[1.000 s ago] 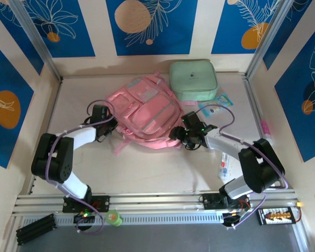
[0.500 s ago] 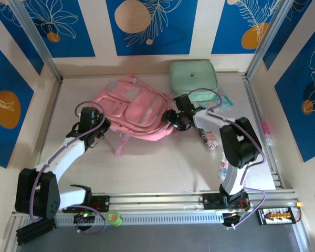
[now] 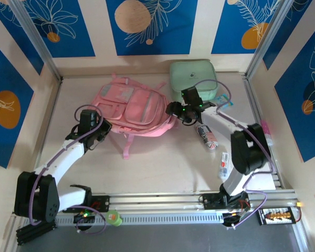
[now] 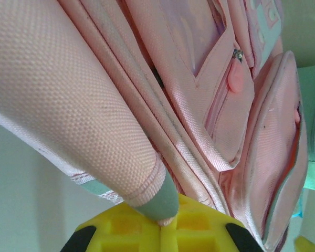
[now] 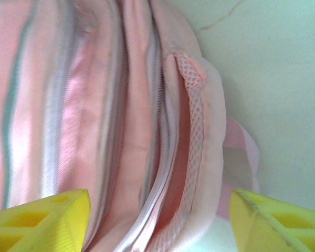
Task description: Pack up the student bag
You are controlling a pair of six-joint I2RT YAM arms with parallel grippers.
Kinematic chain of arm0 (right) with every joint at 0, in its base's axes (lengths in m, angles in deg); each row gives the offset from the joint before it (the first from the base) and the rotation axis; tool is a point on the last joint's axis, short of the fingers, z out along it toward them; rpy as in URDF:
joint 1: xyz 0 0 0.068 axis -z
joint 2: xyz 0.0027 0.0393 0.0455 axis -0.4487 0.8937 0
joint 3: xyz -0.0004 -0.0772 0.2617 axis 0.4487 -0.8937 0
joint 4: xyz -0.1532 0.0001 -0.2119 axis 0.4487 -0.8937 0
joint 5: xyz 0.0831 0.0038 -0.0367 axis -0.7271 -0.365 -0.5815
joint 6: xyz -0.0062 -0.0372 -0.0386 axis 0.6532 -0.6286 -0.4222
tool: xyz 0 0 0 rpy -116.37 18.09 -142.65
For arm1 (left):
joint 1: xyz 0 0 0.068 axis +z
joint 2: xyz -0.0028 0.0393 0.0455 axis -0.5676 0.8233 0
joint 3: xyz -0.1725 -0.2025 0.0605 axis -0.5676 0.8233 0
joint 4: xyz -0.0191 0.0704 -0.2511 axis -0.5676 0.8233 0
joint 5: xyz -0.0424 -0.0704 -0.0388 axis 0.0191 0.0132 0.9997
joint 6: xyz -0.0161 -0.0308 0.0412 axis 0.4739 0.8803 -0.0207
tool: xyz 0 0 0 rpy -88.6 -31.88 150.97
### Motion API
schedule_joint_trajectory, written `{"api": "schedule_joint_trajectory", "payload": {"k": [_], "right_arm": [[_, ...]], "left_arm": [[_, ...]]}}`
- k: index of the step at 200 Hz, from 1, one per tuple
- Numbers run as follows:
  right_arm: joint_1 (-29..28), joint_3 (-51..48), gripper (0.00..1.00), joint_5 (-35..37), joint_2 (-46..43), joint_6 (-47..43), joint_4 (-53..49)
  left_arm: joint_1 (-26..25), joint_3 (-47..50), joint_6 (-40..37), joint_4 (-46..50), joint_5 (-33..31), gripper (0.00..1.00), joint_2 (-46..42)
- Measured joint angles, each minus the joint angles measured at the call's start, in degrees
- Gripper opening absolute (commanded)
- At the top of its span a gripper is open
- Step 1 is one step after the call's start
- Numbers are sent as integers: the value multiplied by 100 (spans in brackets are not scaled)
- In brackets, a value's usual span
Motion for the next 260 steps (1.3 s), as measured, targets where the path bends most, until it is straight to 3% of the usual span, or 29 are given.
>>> {"api": "schedule_joint_trajectory", "payload": {"k": [23,47,92,116,167,260], "right_arm": [[-243,-31,70,254,-575,-162,-297],[-905,-90,66,437,-839,-293,-496],[-2623,7,54,726,-448,-658,-356],[-3161,256,42,726,-2,-863,-114],[-3394,981,35,793,944,-957,343],[-3296,1191,33,1032,1213,-763,428]], "left_arm": [[-2,0,168,-9,-4,0,0],[-2,0,321,20,-31,0,-20],[-20,0,520,-87,-72,0,-177],[-68,0,625,-111,-68,0,-177],[-234,61,828,-227,-70,0,-177],[-280,286,876,-527,0,4,-291]]}}
